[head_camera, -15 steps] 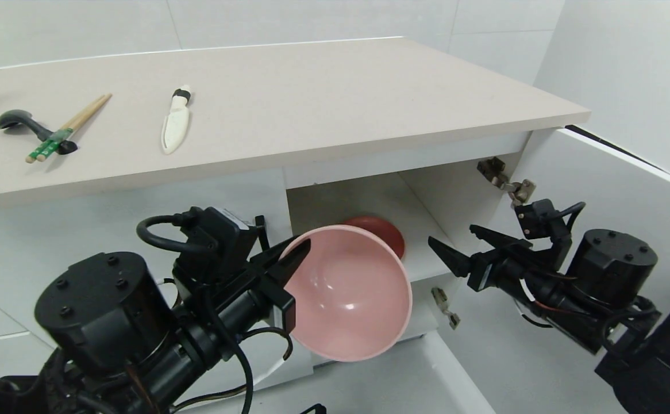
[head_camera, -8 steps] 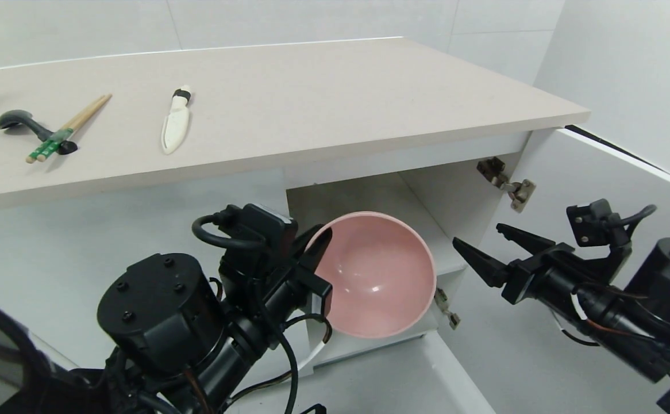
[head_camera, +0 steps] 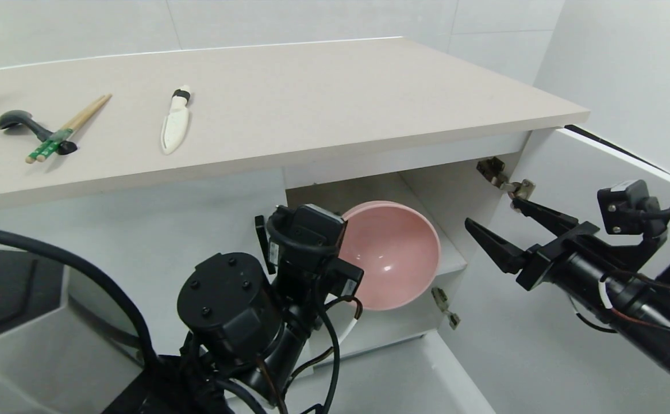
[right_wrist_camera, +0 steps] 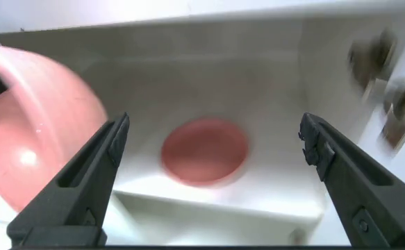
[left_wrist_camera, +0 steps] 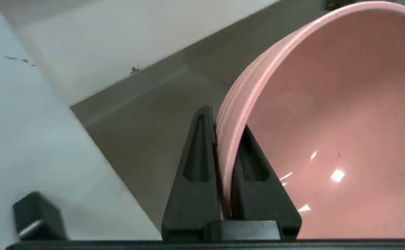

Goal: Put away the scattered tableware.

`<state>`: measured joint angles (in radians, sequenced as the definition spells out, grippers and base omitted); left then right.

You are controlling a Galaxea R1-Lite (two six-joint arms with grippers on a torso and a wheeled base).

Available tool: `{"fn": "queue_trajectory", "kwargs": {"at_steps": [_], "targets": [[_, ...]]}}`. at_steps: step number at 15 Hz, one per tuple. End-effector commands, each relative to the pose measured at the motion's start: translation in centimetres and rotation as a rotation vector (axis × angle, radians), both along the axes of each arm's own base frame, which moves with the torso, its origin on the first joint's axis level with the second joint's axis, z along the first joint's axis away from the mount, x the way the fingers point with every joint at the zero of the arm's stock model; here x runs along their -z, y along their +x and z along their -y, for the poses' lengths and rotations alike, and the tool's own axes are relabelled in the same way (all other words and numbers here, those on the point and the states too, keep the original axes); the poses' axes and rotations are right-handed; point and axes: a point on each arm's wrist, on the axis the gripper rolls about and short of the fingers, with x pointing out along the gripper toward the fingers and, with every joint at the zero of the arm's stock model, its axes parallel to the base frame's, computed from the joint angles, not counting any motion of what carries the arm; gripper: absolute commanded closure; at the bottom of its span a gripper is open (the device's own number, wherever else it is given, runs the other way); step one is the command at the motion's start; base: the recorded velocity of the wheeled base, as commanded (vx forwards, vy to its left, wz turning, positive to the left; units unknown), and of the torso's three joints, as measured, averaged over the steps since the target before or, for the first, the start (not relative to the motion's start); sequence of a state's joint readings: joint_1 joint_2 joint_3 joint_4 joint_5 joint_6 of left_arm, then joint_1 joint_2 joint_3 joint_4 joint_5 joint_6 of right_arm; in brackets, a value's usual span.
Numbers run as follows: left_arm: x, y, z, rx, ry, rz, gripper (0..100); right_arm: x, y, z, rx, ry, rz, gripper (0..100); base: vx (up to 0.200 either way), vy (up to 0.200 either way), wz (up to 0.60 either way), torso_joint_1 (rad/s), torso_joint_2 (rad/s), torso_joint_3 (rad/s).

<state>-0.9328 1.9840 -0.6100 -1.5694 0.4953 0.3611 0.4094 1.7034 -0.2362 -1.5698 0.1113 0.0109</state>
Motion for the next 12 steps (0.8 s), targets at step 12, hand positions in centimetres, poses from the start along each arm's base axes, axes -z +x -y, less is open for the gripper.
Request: {"fn": "queue_trajectory", "kwargs": {"at_steps": [12], "targets": [[1.6,3.4,6.3,-0.082,-0.110,0.025,100,-0.3,-0.6,-0.7,-0.039,-0.008,0.019,0,0.000,0.000,0.00,0.000,0.00,0.000]]}}
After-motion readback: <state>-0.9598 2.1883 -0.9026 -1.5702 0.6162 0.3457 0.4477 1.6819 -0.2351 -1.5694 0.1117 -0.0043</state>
